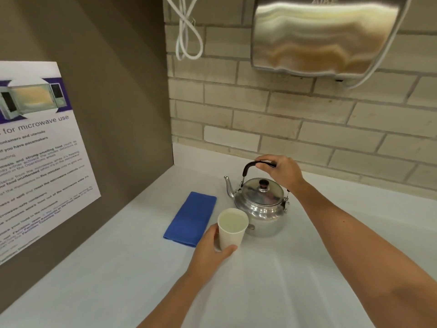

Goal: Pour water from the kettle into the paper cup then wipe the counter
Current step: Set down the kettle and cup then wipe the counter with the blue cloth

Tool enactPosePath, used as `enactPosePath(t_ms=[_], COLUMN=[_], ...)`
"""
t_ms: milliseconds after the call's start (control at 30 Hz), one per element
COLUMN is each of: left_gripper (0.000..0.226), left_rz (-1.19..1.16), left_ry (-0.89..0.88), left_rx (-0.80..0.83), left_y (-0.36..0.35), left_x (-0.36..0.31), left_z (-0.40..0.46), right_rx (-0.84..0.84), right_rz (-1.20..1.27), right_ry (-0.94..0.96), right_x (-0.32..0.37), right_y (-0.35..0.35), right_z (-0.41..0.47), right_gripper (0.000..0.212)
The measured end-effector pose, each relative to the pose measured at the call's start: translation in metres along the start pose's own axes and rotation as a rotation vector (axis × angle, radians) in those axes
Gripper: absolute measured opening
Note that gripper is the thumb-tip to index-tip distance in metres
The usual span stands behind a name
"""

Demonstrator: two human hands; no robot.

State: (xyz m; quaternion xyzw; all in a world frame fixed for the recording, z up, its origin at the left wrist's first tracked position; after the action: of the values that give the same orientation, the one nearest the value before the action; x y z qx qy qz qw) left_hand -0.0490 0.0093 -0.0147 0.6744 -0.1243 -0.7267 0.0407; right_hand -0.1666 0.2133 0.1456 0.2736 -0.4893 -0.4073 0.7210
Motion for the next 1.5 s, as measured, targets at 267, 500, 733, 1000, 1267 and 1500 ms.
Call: enactPosePath(t_ms=[267, 500, 733, 1000, 1267, 1500], left_gripper=[0.062, 0.040, 0.047, 0.049, 0.046, 0.049], left_rz=[0.270, 0.554, 0.947, 1.014, 0.931, 1.008], left_ry=[-0.088, -0.104, -0.122, -0.200, -0.420, -0.216], left_rx=[0.164, 0.069, 0.185, 0.222, 0.313, 0.081], left_y=[0.048, 0.074, 0.045, 0.050, 0.078, 0.069], left_x=[-0.019, -0.019, 0.026, 0.035, 0.040, 0.028], left_z=[0.010, 0.088, 0.112, 0.098, 0.048, 0.019], right_rx=[0.040, -0.262, -0.127, 0.145, 0.128, 0.153], right_rz=[-0.015, -0.161, -0.416, -0.445, -0.478, -0.471], right_ry=[0.001, -0.208, -0.416, -0.491, -0.470, -0.442], right_x=[-0.003, -0.014, -0.039, -0.057, -0.057, -0.061], right_y=[0.001, -0.002, -0.018, -0.046, -0.059, -0.063], right_z=[-0.009, -0.110, -0.199, -0.265, -0.276, -0.275], right_gripper=[0.030, 0.044, 0.051, 0.043, 0.041, 0.044])
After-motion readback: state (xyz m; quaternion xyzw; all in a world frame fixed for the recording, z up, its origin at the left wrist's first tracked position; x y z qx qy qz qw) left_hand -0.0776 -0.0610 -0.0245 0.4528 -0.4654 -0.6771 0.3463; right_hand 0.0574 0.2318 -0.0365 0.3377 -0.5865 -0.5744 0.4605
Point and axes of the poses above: each hand's wrist, its own z-axis towards the middle knuckle, its own y-axis out of the back of the hand, x = y × z, the point moved 7 cm from there along z, towards the middle knuckle, and after that the axes turned 6 degrees about -z, right-handed, at the moved point
